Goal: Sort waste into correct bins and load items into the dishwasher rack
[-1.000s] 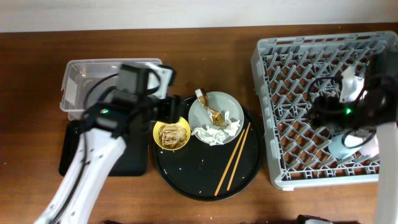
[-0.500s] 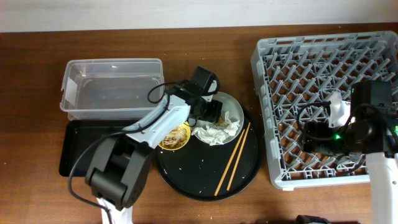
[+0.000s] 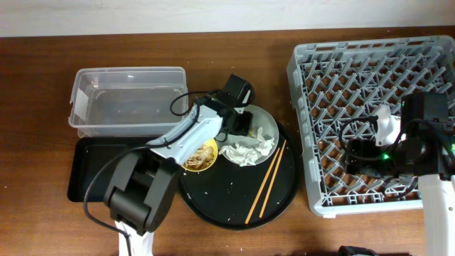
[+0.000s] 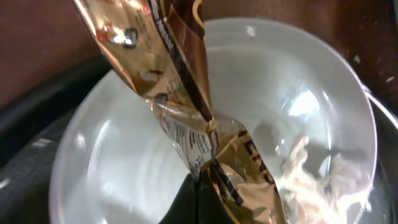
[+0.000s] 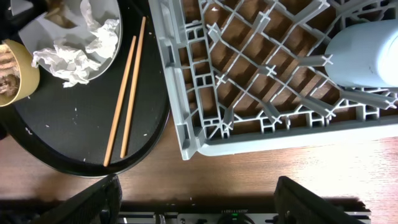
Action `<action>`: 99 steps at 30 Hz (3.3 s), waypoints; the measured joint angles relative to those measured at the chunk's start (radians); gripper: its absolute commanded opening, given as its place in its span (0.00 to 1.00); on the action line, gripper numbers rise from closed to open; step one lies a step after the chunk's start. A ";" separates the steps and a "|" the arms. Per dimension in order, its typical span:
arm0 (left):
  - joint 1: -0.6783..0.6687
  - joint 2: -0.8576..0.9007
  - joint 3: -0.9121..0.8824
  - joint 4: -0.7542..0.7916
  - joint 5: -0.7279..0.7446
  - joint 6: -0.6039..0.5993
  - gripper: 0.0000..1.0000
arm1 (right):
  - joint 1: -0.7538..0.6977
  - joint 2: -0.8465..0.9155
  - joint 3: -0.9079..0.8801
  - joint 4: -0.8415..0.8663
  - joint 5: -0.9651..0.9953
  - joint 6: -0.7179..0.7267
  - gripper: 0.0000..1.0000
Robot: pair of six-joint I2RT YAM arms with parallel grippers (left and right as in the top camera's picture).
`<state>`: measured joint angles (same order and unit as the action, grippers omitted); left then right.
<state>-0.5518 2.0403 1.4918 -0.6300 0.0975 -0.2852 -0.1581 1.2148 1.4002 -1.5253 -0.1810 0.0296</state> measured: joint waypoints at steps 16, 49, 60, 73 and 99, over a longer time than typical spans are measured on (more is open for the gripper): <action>0.455 -0.234 0.041 -0.174 -0.072 -0.002 0.50 | 0.000 0.000 0.000 0.000 0.015 0.000 0.82; -0.135 0.072 0.127 -0.362 -0.026 0.101 0.01 | 0.000 0.000 0.000 0.000 0.019 0.000 0.82; 0.345 -0.047 0.289 -0.436 -0.035 0.102 0.20 | 0.000 0.000 0.000 0.000 0.019 0.000 0.83; 0.243 -0.047 0.289 -0.411 0.106 0.127 0.63 | 0.000 0.000 0.000 0.000 0.019 -0.001 0.85; -0.209 -0.048 -0.117 0.081 -0.032 0.136 0.28 | 0.000 0.000 0.000 0.000 0.019 0.000 0.86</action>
<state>-0.7609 1.9919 1.3746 -0.5491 0.0658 -0.1493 -0.1577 1.2148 1.4002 -1.5253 -0.1619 0.0292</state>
